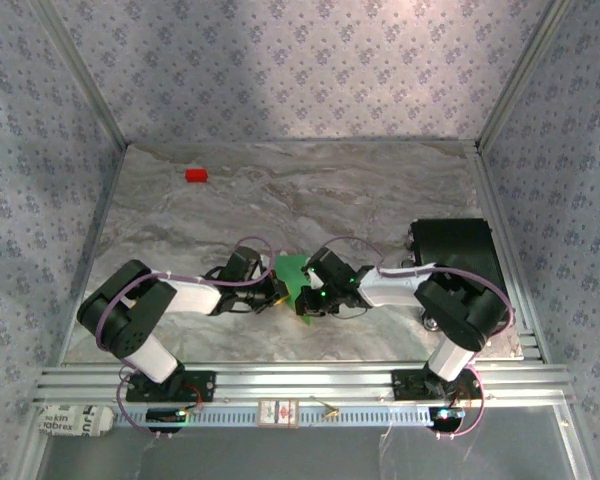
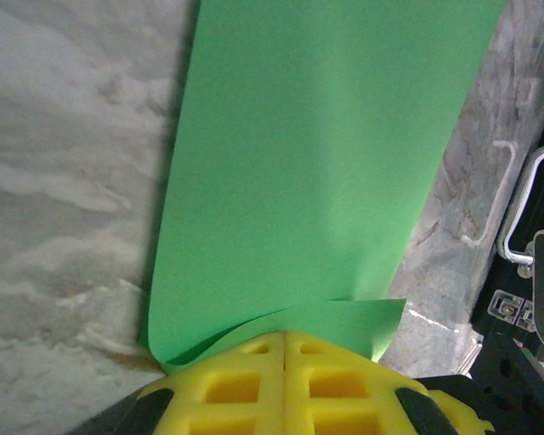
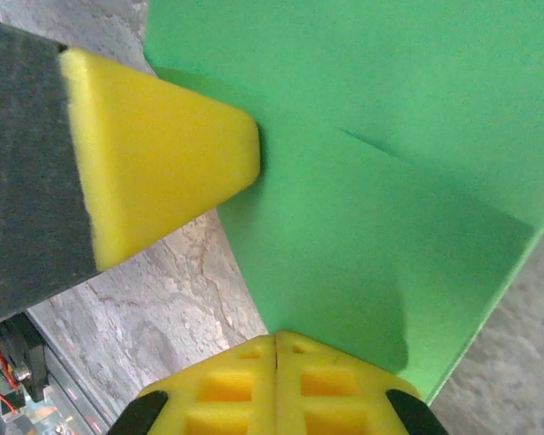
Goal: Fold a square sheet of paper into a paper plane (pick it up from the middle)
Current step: Third fold the triangle at the center of the table.
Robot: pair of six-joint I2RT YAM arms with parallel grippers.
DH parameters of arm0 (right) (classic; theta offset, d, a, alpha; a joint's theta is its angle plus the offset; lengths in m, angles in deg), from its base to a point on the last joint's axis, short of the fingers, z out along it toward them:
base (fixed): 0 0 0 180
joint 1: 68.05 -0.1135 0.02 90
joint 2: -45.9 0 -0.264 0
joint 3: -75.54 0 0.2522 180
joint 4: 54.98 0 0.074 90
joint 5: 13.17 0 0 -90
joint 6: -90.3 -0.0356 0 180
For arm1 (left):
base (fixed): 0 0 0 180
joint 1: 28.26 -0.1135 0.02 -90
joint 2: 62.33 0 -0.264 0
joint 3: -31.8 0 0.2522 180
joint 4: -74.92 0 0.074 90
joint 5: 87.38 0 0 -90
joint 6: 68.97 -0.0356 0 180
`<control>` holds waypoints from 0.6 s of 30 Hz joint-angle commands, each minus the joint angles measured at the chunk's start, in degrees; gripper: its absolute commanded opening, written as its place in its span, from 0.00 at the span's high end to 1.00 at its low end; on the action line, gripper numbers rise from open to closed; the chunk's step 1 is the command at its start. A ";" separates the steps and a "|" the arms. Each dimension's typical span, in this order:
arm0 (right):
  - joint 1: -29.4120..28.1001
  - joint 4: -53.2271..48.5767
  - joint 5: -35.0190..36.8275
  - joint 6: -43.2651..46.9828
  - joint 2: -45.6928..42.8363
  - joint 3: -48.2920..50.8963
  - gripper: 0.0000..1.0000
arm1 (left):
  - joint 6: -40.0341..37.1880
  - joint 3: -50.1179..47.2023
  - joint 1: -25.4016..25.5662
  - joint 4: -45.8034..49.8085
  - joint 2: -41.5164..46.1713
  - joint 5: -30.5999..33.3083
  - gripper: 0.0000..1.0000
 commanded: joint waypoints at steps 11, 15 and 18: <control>2.80 -6.00 -3.03 2.47 0.43 3.05 0.98 | -3.34 3.20 2.40 5.44 5.01 2.59 0.92; 2.85 -5.54 -2.89 2.14 0.78 3.00 0.98 | -3.70 3.64 4.34 4.97 4.08 3.03 0.96; 2.85 -5.25 -2.73 2.01 0.83 3.40 0.98 | -3.36 3.90 5.40 4.70 2.12 2.91 0.98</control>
